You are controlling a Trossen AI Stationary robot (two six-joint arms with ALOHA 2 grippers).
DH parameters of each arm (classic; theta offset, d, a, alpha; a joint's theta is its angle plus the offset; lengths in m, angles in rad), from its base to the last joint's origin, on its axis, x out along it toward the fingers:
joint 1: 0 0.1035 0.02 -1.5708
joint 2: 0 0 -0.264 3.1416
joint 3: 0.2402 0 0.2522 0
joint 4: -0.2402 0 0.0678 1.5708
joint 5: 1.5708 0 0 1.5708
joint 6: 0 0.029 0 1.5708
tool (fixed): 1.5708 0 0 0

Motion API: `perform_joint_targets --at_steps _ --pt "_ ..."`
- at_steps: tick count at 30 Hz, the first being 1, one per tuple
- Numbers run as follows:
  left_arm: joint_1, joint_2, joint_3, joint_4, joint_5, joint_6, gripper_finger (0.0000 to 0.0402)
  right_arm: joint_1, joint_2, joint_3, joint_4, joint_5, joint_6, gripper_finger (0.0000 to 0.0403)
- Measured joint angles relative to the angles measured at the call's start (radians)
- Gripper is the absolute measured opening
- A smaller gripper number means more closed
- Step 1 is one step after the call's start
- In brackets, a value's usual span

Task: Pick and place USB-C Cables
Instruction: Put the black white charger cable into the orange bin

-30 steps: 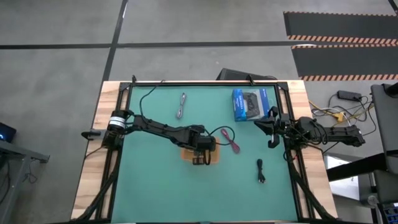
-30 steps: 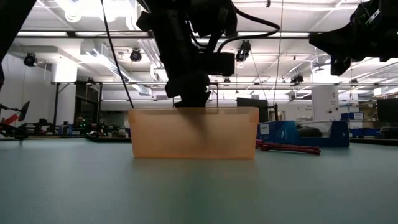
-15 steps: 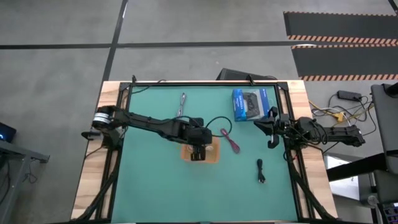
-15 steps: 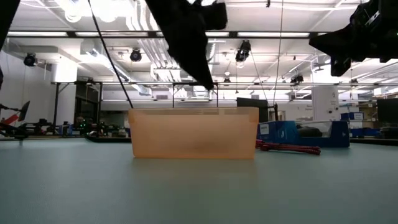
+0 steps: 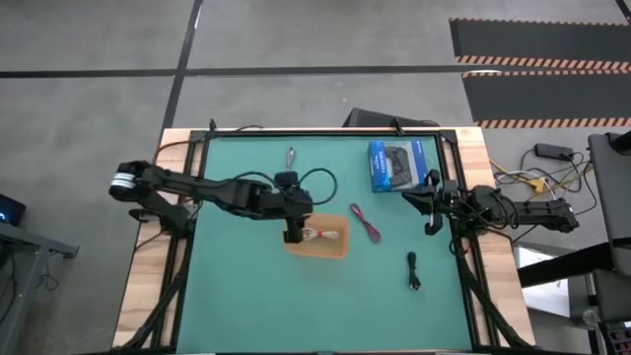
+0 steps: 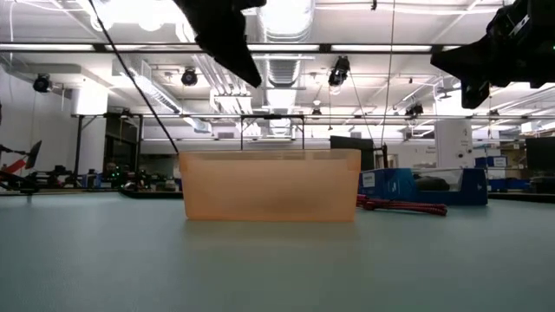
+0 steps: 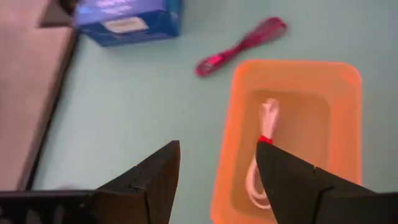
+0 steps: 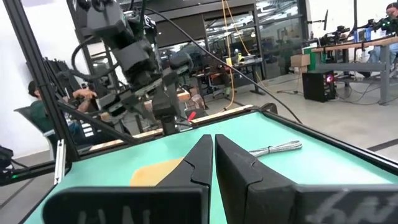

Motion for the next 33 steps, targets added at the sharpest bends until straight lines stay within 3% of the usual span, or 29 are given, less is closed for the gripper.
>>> perform_joint_targets --at_steps 9,20,33 --pt "0.088 -0.071 -0.110 0.043 -0.040 -0.159 0.0196 0.000 0.007 0.000 -0.003 0.001 0.016 0.0009" --pt "0.297 -0.008 -0.114 0.041 -0.041 -0.385 0.0196 0.000 0.008 0.000 -0.003 0.001 0.014 0.0009" --pt "0.444 0.063 -0.115 0.043 -0.033 -0.437 0.0196 0.000 0.007 0.000 -0.004 0.001 0.013 0.0009"
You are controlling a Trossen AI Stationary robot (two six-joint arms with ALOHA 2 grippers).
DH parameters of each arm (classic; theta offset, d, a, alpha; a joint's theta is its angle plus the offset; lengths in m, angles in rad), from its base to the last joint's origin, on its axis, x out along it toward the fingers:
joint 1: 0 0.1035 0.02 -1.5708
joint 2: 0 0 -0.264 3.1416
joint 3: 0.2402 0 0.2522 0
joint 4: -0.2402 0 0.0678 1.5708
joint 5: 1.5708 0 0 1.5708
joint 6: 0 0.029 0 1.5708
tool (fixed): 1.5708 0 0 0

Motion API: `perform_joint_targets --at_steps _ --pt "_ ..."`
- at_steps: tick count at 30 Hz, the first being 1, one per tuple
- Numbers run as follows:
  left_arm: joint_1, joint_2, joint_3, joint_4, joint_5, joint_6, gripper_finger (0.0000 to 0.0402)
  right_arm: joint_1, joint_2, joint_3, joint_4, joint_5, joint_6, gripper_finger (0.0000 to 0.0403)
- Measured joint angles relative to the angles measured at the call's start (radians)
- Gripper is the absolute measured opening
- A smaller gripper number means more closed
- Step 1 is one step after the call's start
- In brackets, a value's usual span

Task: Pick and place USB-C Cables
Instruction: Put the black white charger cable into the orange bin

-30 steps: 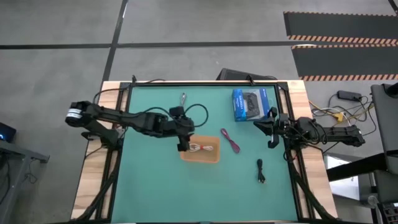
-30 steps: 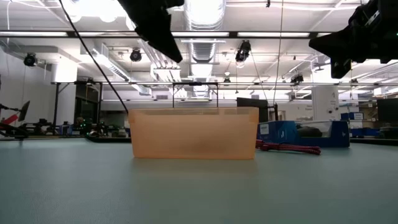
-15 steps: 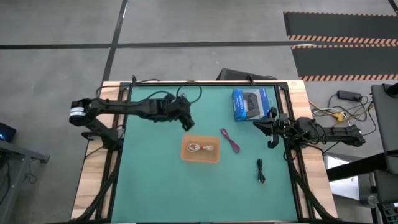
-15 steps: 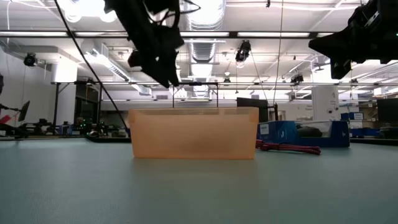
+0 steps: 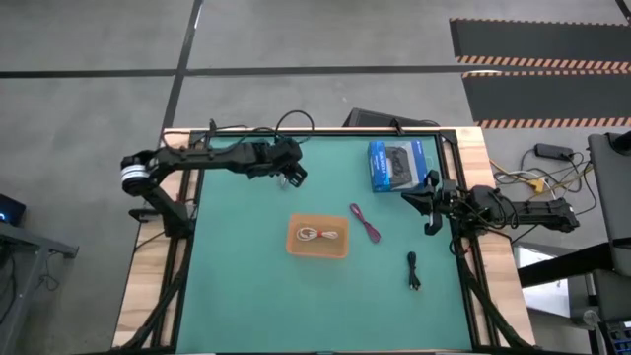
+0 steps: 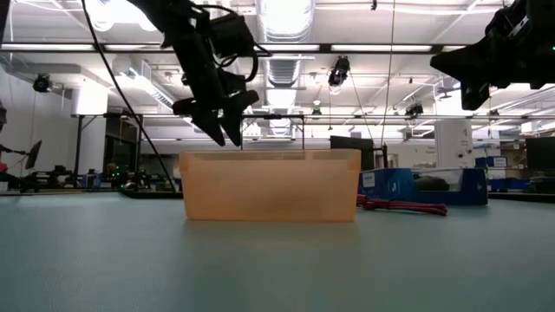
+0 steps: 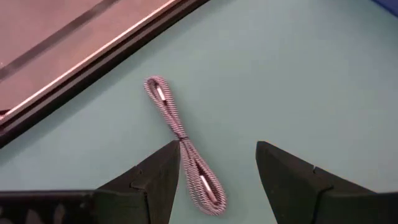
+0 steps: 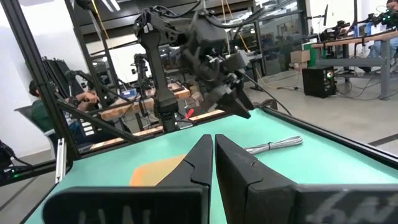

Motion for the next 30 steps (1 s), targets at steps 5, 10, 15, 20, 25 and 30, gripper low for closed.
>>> perform_joint_targets --at_steps 5,10,15,20,25,30 --pt "0.042 0.024 0.000 0.000 0.045 -0.017 0.0196 0.000 0.000 0.000 0.000 0.000 0.000 0.0009" --pt "0.082 0.045 0.000 0.000 0.087 -0.026 0.0196 0.000 0.000 0.000 0.000 0.000 0.000 0.0009" --pt "0.119 0.080 0.000 0.006 0.135 -0.035 0.0196 0.000 0.000 0.000 0.000 0.000 0.000 0.0009" --pt "0.139 0.123 0.001 0.013 0.140 -0.047 0.0196 0.000 0.000 0.000 0.000 0.000 -0.008 0.0009" --pt "0.146 0.168 0.003 0.027 0.141 -0.047 0.0196 0.000 0.000 0.000 0.000 0.000 -0.008 0.0009" --pt "0.155 0.208 0.003 0.062 0.141 -0.047 0.0196 0.000 0.000 0.000 -0.001 0.000 -0.008 0.0009"
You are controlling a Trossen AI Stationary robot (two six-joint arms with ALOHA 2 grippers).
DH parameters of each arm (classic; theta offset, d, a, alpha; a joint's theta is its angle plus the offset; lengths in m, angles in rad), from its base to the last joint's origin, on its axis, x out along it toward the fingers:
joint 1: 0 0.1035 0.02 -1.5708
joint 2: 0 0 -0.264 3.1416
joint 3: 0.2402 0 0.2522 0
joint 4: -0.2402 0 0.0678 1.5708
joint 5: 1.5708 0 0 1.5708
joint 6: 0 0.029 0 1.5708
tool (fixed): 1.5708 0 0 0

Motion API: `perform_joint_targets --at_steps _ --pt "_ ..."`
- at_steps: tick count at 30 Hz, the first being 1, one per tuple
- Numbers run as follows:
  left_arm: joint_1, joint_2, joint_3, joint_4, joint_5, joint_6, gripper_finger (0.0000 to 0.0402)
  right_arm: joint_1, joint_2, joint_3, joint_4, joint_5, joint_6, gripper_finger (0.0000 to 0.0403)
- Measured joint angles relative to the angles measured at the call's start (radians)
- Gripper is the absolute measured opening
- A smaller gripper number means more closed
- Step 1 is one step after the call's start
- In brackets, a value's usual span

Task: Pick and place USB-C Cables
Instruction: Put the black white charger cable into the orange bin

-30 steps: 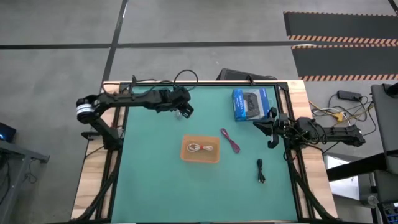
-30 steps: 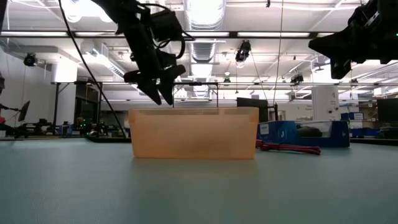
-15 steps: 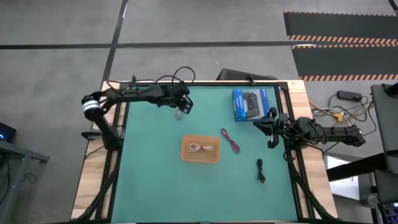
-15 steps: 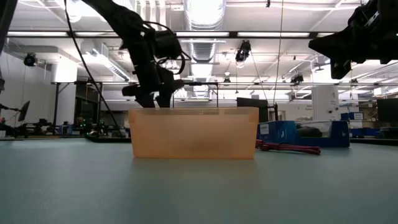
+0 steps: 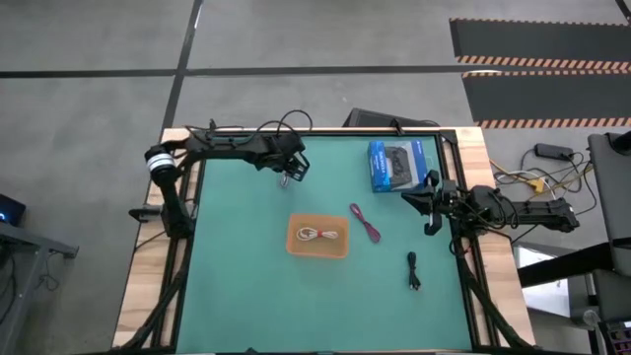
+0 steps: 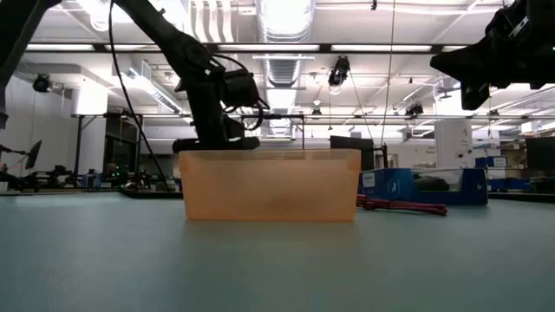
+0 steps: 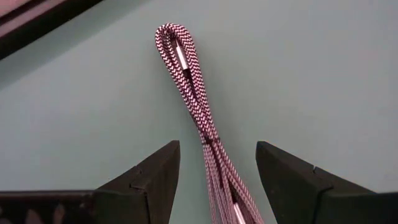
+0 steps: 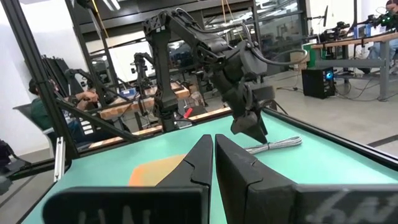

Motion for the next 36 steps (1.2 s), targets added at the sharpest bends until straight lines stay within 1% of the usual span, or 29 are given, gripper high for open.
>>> perform_joint_targets --at_steps 10,19,27,33,36 --pt "0.010 0.045 -0.002 0.051 -0.003 0.002 0.0196 0.000 0.000 0.000 -0.006 0.000 0.000 0.0009" --pt "0.010 0.048 -0.004 0.051 -0.022 0.002 0.0196 0.000 0.000 0.000 -0.016 0.000 0.000 0.0009" --pt "0.010 0.094 -0.004 0.054 -0.023 -0.005 0.0195 0.000 0.000 0.000 -0.020 0.000 0.002 0.0009" --pt "0.010 0.101 -0.003 0.057 -0.025 -0.005 0.0195 0.000 0.000 0.000 -0.020 0.000 0.003 0.0009" --pt "0.010 0.101 -0.003 0.059 -0.026 -0.005 0.0186 0.000 0.000 0.000 -0.020 0.000 0.003 0.0009"
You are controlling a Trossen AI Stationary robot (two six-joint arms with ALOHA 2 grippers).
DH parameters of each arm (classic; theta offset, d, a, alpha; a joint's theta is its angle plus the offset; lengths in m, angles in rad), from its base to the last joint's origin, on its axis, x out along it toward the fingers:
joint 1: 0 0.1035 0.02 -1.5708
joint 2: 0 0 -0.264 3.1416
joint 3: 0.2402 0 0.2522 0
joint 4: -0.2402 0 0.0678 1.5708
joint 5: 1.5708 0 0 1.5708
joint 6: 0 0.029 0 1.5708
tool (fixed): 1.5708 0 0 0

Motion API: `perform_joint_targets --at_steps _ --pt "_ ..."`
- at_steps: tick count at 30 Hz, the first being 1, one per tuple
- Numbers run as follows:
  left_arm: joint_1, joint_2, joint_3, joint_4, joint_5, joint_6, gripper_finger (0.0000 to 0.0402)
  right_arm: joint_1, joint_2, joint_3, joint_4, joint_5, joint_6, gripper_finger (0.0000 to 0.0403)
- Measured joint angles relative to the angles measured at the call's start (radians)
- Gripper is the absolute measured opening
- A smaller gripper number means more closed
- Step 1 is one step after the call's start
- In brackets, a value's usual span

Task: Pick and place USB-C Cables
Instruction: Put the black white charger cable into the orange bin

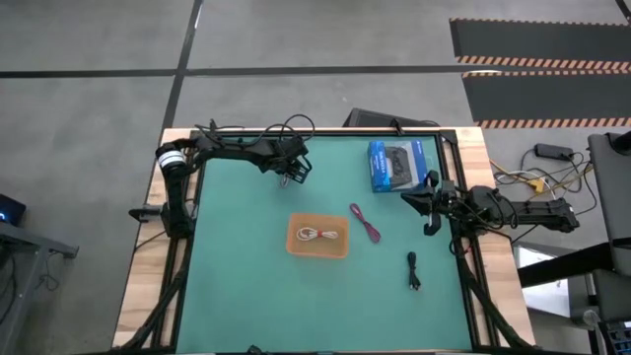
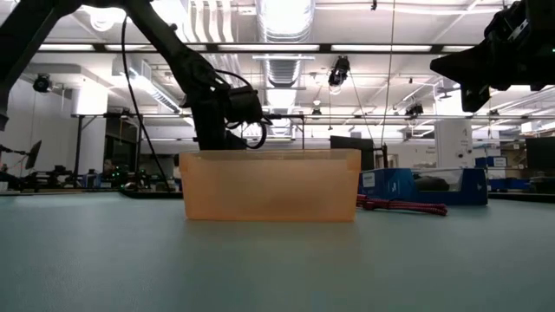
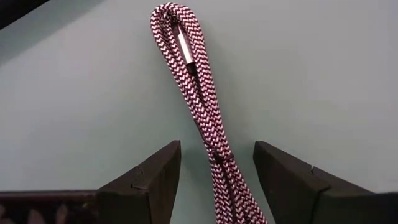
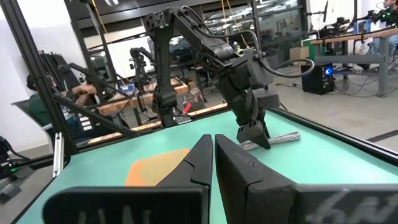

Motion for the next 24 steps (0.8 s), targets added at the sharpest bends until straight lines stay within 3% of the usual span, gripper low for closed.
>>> perform_joint_targets --at_steps 14,24 --pt "-0.002 0.002 -0.002 0.032 0.005 0.001 0.0019 0.000 0.000 0.000 0.000 0.000 0.000 0.0009" --pt "-0.021 -0.044 -0.003 0.067 -0.044 0.066 0.0017 0.000 0.000 0.000 0.000 0.000 0.000 0.0009"
